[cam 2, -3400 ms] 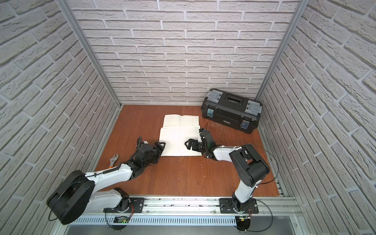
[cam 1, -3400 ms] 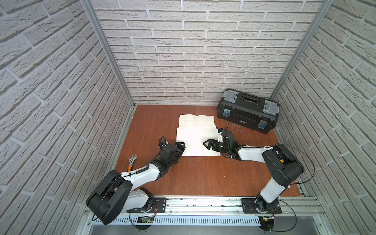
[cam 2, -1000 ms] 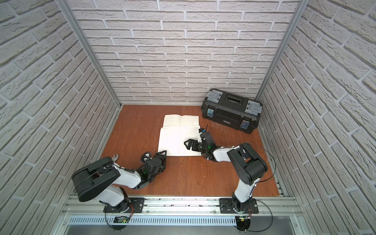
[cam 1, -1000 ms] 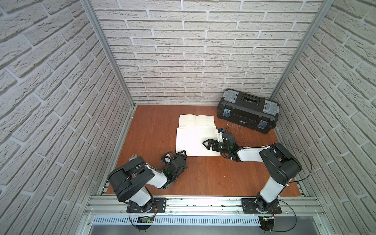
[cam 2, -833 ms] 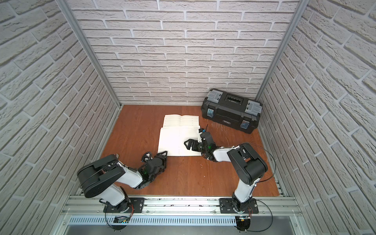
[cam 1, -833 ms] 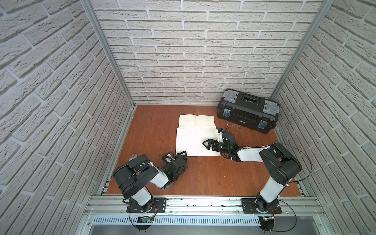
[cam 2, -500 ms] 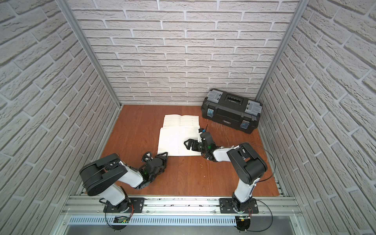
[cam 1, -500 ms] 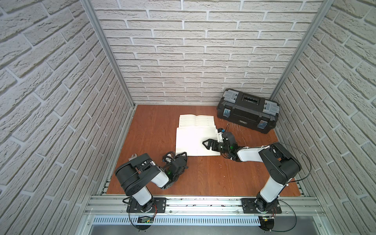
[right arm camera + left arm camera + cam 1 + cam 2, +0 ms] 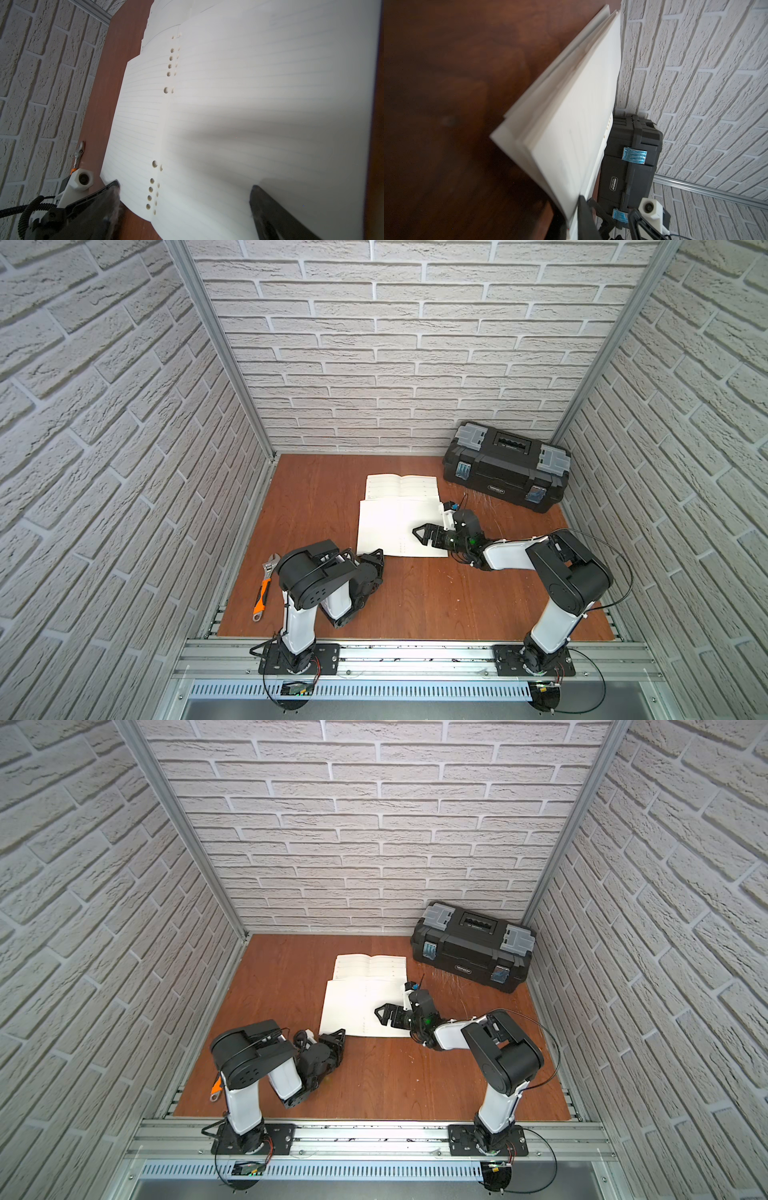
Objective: Close the notebook
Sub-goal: Close the notebook at the center of the board.
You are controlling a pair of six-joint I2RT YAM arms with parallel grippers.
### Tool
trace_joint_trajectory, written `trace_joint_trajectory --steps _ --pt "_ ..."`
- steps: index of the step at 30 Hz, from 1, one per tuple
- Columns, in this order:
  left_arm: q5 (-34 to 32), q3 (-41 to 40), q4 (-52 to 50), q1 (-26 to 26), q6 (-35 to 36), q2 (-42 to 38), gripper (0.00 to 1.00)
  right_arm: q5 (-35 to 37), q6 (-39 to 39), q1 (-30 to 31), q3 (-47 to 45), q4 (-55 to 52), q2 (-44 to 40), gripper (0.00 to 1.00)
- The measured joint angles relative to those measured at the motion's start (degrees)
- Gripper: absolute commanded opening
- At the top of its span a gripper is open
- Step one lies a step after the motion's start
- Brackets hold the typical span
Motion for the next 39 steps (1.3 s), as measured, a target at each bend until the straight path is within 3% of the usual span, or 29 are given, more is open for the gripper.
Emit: trace_joint_trajectory --steps 4,8,16,19,26,34,39 --pt "0.92 0.00 -2.58 -0.07 0.83 -1.60 0.11 -0.02 0.02 0.00 0.00 0.04 0.02 0.98" --pt "2.99 0.33 -13.33 -0.13 2.82 -8.15 0.08 -0.04 0.02 0.00 0.00 0.11 0.04 0.98" --pt "4.31 10.60 -50.34 -0.33 15.80 -31.36 0.04 -0.11 0.04 0.00 -0.02 0.28 0.07 0.98" --pt "4.22 15.26 -60.11 -0.63 21.86 -36.02 0.04 -1.20 0.11 0.11 -0.37 0.87 0.11 0.98" --pt "3.80 19.26 -69.94 -1.31 32.46 -32.52 0.03 -1.40 0.22 0.42 -1.29 2.40 0.13 0.98" --pt "-1.07 29.09 -80.15 -6.21 44.52 -30.10 0.02 -1.38 0.24 0.42 -2.21 4.07 0.07 0.98" --pt "-3.63 30.67 -84.41 -7.98 50.14 -29.97 0.02 -1.60 1.53 0.37 -4.85 7.98 -0.48 0.98"
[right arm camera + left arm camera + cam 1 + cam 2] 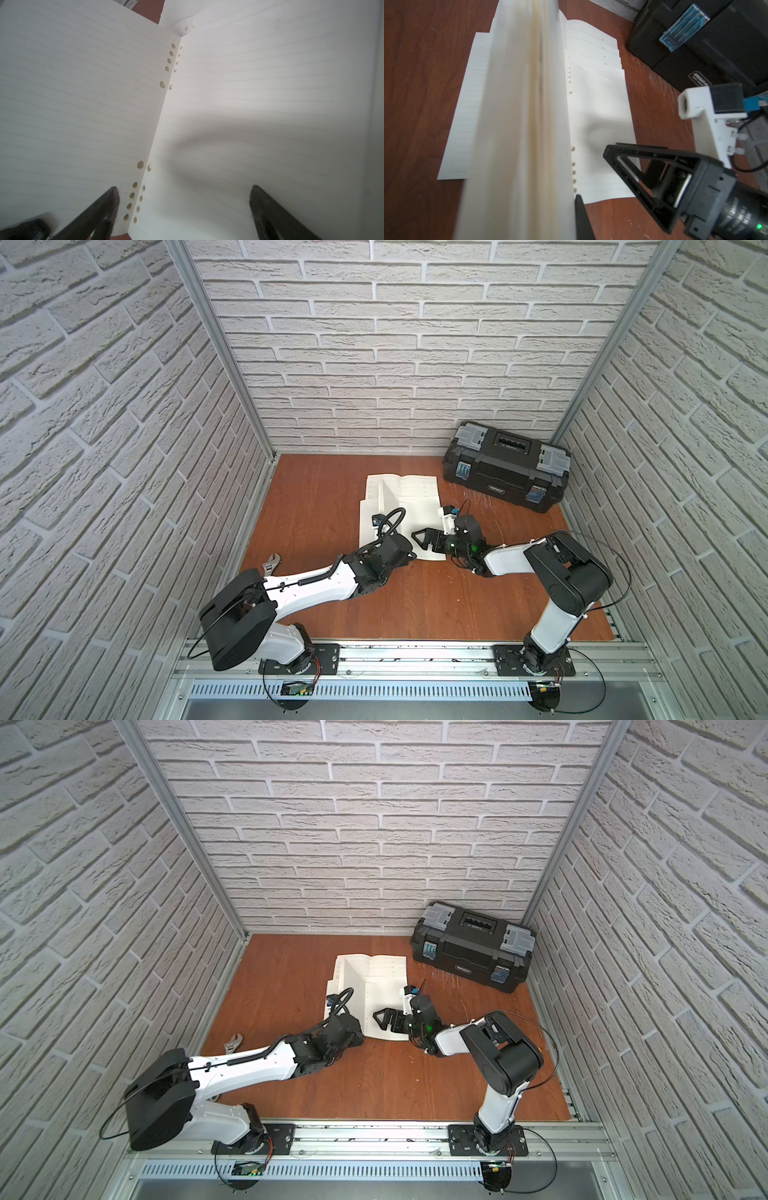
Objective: Close the notebook
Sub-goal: Close the notebook at the center of the board.
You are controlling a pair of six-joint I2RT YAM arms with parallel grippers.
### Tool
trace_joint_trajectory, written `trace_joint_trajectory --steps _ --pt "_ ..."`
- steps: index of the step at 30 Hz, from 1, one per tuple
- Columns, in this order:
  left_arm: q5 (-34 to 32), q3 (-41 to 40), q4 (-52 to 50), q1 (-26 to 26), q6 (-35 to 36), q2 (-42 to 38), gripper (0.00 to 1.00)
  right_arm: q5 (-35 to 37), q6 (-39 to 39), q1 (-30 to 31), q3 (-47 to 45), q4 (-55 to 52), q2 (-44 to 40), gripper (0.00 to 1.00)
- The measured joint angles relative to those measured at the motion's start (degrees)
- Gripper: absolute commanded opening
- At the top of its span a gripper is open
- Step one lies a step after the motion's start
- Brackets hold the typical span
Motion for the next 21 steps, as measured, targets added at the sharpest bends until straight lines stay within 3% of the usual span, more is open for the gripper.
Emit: trace_joint_trajectory --steps 11,21 --pt "-6.03 5.62 -6.40 -4.33 10.16 5.64 0.01 -1.79 2.36 -1.31 -0.66 -0.63 -1.22 0.98" --pt "-9.51 9.92 -10.14 -5.97 14.38 9.79 0.01 -1.20 0.46 -3.87 0.24 -12.26 -8.72 0.98"
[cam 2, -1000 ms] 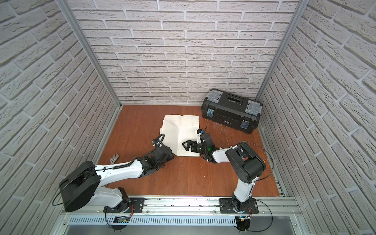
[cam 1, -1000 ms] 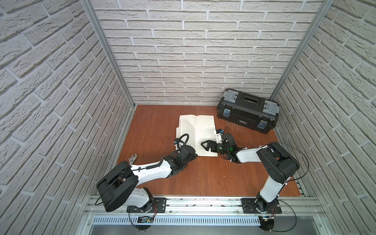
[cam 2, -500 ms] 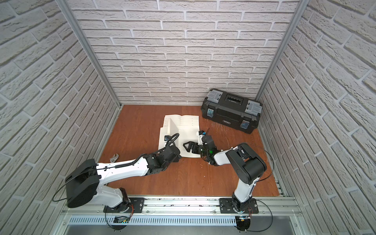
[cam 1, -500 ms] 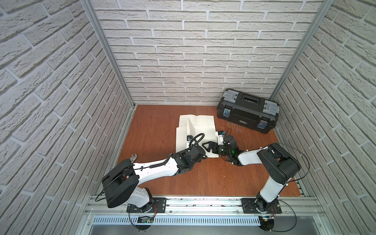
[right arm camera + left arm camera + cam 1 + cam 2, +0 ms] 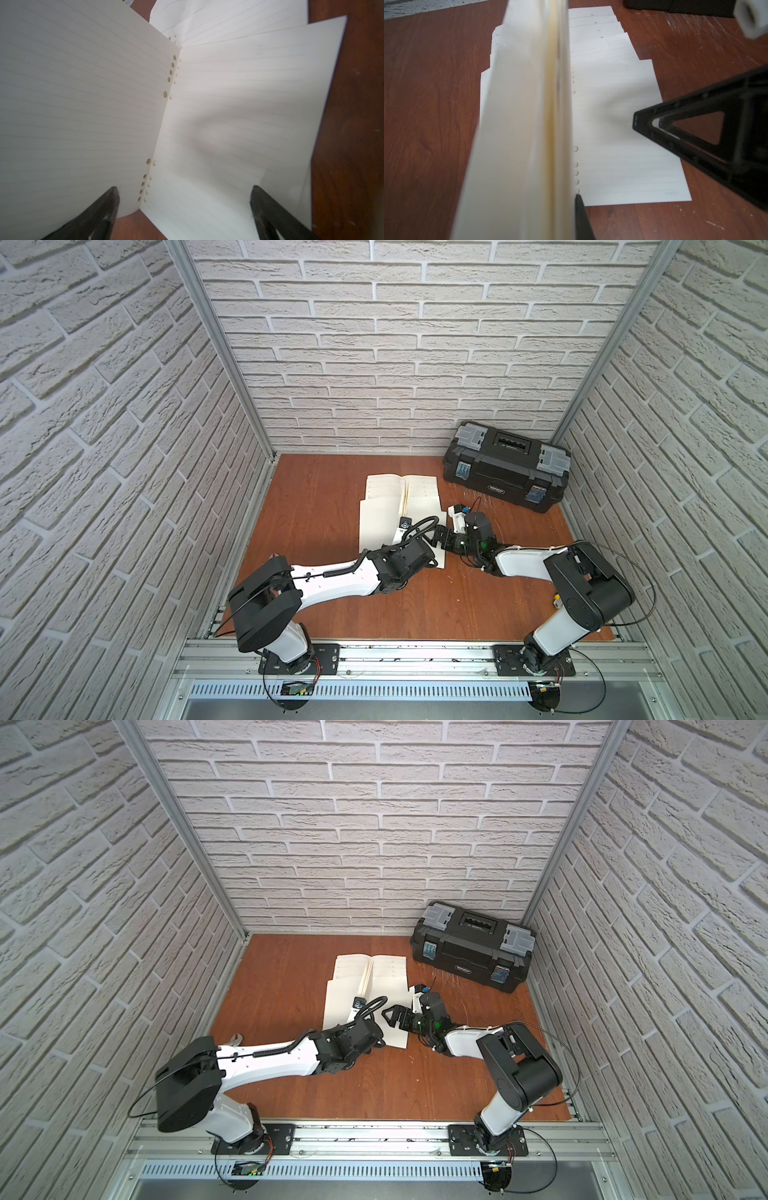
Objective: Close the notebook
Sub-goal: Close the notebook at the center of the board.
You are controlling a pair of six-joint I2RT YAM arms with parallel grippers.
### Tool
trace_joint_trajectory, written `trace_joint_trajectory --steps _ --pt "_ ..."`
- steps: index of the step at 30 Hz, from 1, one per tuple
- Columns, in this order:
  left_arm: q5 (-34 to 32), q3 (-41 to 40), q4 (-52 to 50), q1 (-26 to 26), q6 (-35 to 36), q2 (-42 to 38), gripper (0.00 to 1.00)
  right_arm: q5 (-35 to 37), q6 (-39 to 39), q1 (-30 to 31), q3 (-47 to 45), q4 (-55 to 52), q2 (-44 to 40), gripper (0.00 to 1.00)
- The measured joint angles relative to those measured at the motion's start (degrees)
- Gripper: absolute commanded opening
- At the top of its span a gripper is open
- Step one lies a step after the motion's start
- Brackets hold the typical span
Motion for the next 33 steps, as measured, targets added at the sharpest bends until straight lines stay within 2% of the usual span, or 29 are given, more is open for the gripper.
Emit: trace_joint_trajectory --steps 6,13,16,21,28,33 --pt "-1.95 3.58 -0.98 -2.43 2.58 4.15 0.02 3.65 -2.91 -1.84 1.75 -8.94 -7.56 0.99" --pt "-2.47 4.37 -0.85 -3.98 4.52 6.97 0.04 14.58 -6.14 -5.75 -0.07 -19.78 -21.51 0.99" --pt "-2.80 5.38 -0.85 -4.63 6.05 8.76 0.04 17.18 -7.06 -7.78 -1.73 -22.25 -26.38 1.00" --pt "-3.26 9.49 -1.01 -6.12 8.76 13.60 0.10 18.01 -7.48 -10.03 -3.26 -25.07 -27.08 1.00" --pt "-2.69 11.74 -1.38 -7.19 11.52 16.09 0.41 18.01 -7.74 -10.45 -5.03 -26.58 -27.06 1.00" --pt "-1.01 11.74 -1.36 -7.19 12.59 16.09 0.46 18.12 -8.35 -10.95 -5.03 -27.26 -27.36 1.00"
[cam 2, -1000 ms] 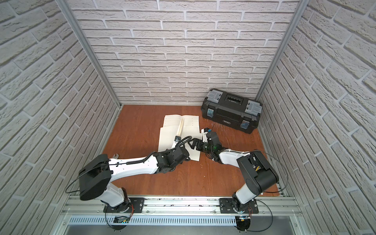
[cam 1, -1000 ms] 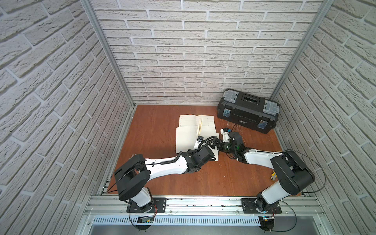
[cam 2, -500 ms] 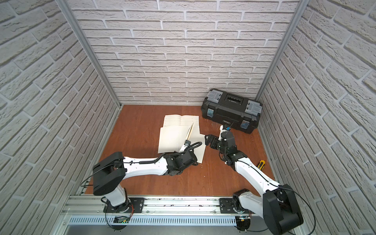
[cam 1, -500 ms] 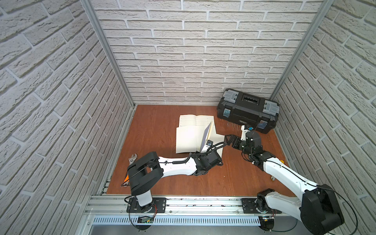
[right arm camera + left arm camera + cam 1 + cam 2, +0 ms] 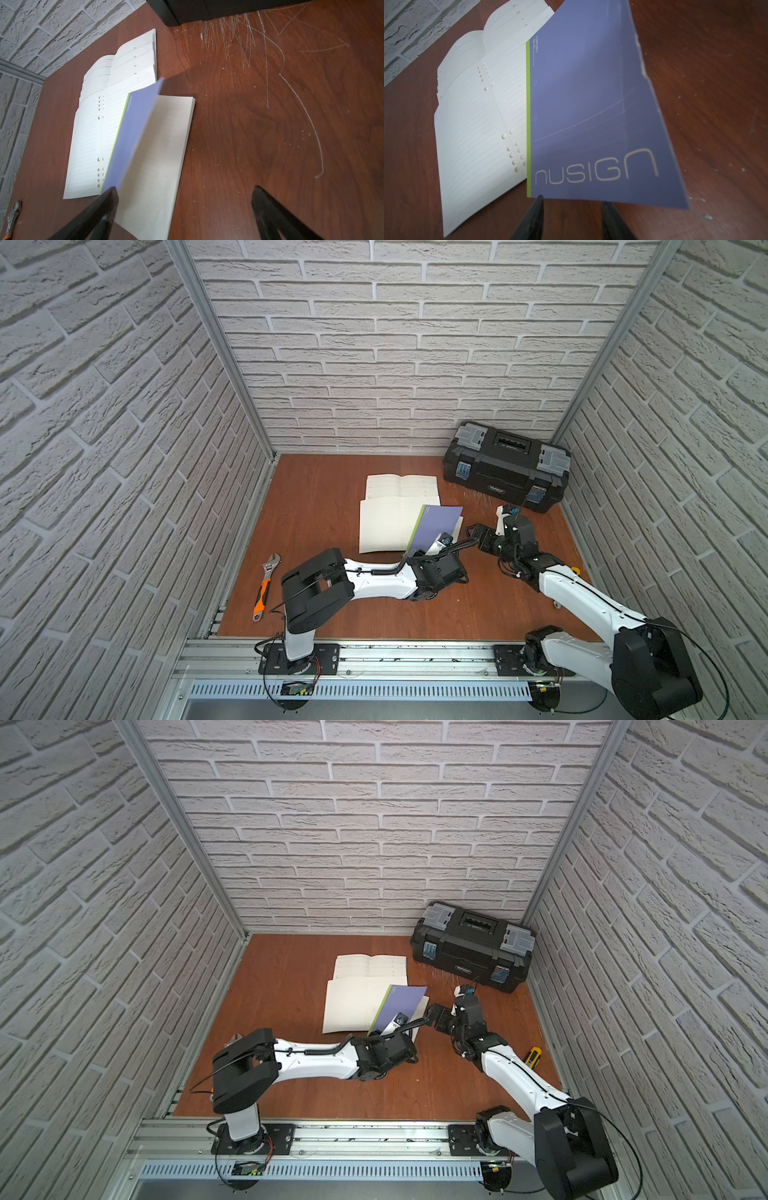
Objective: Close the notebook
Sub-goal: Close the notebook at the center of the board.
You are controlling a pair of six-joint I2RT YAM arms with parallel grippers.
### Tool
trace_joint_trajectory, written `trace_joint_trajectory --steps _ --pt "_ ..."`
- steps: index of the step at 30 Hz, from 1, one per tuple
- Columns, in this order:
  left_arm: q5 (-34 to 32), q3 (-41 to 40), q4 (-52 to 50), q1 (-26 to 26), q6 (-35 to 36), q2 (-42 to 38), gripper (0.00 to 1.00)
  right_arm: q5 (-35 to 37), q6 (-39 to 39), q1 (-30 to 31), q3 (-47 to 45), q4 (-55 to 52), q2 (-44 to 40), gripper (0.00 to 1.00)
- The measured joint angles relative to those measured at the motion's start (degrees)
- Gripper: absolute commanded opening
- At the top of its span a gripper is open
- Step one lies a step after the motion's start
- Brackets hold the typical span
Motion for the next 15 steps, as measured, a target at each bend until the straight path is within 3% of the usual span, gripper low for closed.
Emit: trace_joint_trajectory --steps 9,15 --pt "3.76 -2.91 3.65 0.11 0.59 -1.62 0.53 -2.14 -0.07 -0.70 0.00 1.70 1.42 1.00" --pt "13.75 -7.56 9.66 0.61 1.31 -6.14 0.54 -6.58 -0.07 -0.70 4.57 3.48 7.67 1.00"
